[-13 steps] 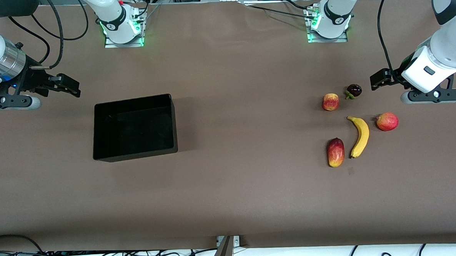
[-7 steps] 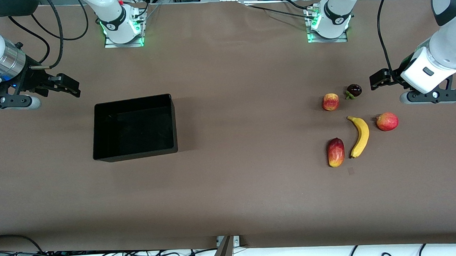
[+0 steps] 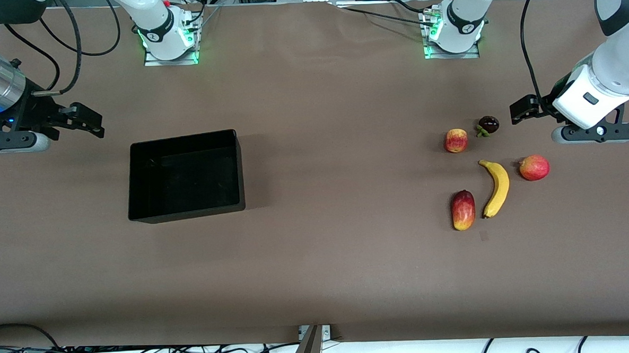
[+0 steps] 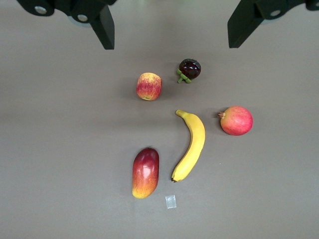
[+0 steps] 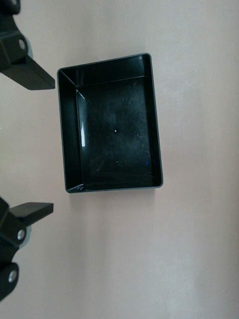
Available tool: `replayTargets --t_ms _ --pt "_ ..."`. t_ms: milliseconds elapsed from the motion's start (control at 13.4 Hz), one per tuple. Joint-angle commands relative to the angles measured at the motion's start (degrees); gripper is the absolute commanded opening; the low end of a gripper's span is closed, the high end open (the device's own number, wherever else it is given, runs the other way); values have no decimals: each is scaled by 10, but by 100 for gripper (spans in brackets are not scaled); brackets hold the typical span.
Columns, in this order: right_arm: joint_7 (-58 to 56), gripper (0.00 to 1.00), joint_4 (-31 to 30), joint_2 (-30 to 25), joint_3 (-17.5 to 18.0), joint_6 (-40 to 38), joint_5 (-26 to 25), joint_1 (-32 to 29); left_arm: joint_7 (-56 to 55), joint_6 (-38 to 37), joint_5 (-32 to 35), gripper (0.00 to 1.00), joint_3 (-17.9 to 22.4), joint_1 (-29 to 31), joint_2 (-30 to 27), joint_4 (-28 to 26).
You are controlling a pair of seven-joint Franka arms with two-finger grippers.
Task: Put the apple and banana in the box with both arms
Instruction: 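Reach the right gripper down to the black box rim and grasp it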
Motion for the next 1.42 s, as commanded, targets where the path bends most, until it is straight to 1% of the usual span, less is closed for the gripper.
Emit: replayTargets --t_ms 0,75,149,299,448,672,821,970,1045,1119,1194,1269,1343 --pt "-18 100 10 22 3 -4 -8 -11 7 -12 -1 100 -1 2 6 15" --pt "-34 100 10 46 2 -17 -9 -16 7 -12 0 100 -1 2 6 15" --pt "-44 100 6 50 2 -28 -12 -18 8 -12 -1 100 -1 3 6 14" --pt "-49 100 -4 83 2 -14 -4 -19 8 -12 -1 100 -1 3 6 15" --pt "-49 100 -39 116 0 35 -4 -22 8 -12 -1 100 -1 3 6 14" --pt "-70 100 -88 163 -5 140 -12 -24 8 -12 -1 100 -1 4 6 14" --pt "-93 100 -113 195 -27 195 -11 -26 9 -12 -1 100 -1 5 6 14" --pt "-101 100 -173 196 -35 266 -7 -29 9 -12 -1 100 -1 5 6 14" --pt "-106 100 -192 197 -35 287 -7 -31 9 -12 -1 100 -1 5 6 14" --pt "-107 96 -203 204 -35 301 -7 -32 9 -12 -1 100 -1 5 6 14" --pt "-107 78 -205 211 -35 300 -7 -38 9 -12 -1 100 -1 5 6 14" --pt "-106 46 -205 217 -35 298 -6 -38 9 -12 -1 100 0 5 6 13" --pt "-106 22 -205 218 -35 297 -5 -39 9 -12 -1 100 -1 5 6 13"
